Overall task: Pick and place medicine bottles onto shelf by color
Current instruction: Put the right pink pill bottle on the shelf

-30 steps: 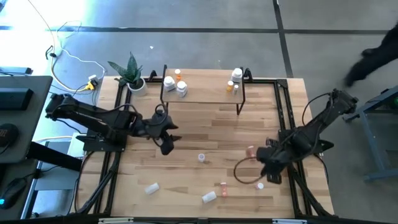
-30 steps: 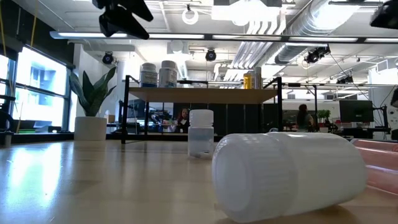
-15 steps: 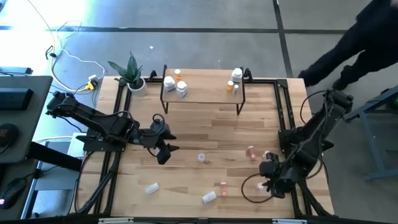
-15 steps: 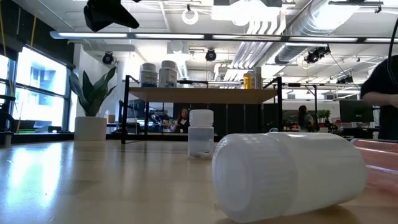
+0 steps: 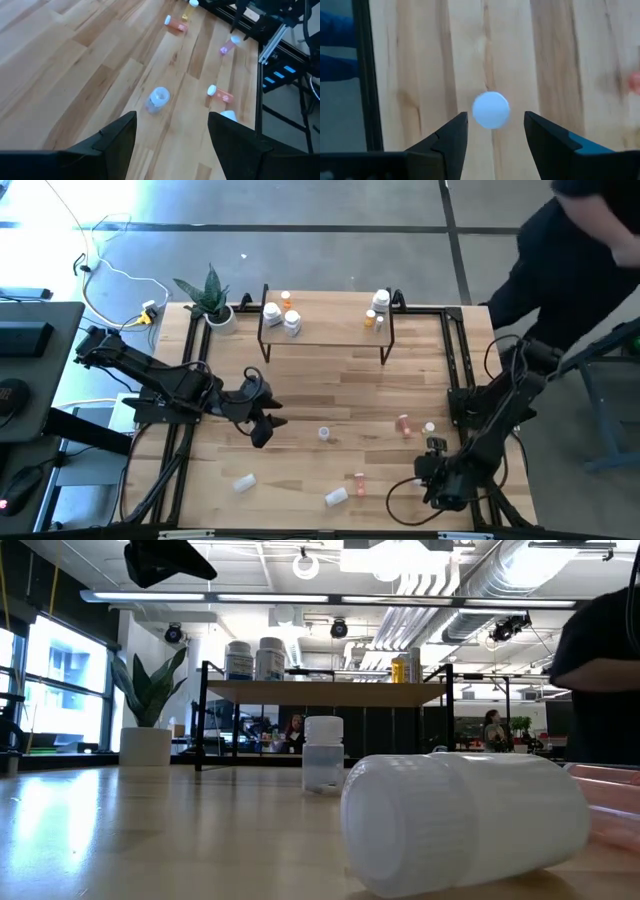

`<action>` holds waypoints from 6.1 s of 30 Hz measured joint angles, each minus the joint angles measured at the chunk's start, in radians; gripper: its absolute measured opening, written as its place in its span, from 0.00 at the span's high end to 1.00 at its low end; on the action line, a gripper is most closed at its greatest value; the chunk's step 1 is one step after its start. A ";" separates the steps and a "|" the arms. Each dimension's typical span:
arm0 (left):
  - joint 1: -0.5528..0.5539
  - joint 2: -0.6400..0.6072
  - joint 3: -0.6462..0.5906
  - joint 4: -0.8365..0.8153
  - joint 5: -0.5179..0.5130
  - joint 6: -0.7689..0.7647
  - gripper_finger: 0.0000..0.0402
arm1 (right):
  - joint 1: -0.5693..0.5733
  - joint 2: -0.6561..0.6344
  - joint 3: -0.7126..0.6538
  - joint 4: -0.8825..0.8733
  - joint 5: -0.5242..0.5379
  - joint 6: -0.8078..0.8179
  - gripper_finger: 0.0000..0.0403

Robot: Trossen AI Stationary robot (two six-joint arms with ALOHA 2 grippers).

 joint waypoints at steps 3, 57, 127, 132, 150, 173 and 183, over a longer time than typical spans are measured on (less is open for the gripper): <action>0.000 0.000 0.000 0.000 -0.001 0.000 0.41 | 0.000 0.020 0.000 0.018 0.000 0.000 0.54; 0.109 0.000 0.000 -0.005 -0.059 0.245 0.41 | -0.283 0.066 0.230 -0.036 0.005 0.005 0.75; 0.547 0.005 0.000 -0.004 -0.111 0.583 0.41 | -1.648 0.227 0.811 -0.128 -0.239 -0.978 0.75; 0.547 0.005 0.000 -0.004 -0.111 0.576 0.41 | -1.644 0.251 0.811 -0.190 -0.221 -0.996 0.75; 0.547 0.004 0.000 -0.004 -0.107 0.566 0.41 | -1.596 0.322 0.811 -0.231 -0.202 -1.030 0.75; 0.547 0.004 0.000 -0.005 -0.106 0.568 0.41 | -1.591 0.322 0.811 -0.246 -0.181 -1.031 0.65; 0.547 0.004 0.000 -0.005 -0.106 0.577 0.41 | -1.591 0.321 0.811 -0.239 -0.162 -1.029 0.61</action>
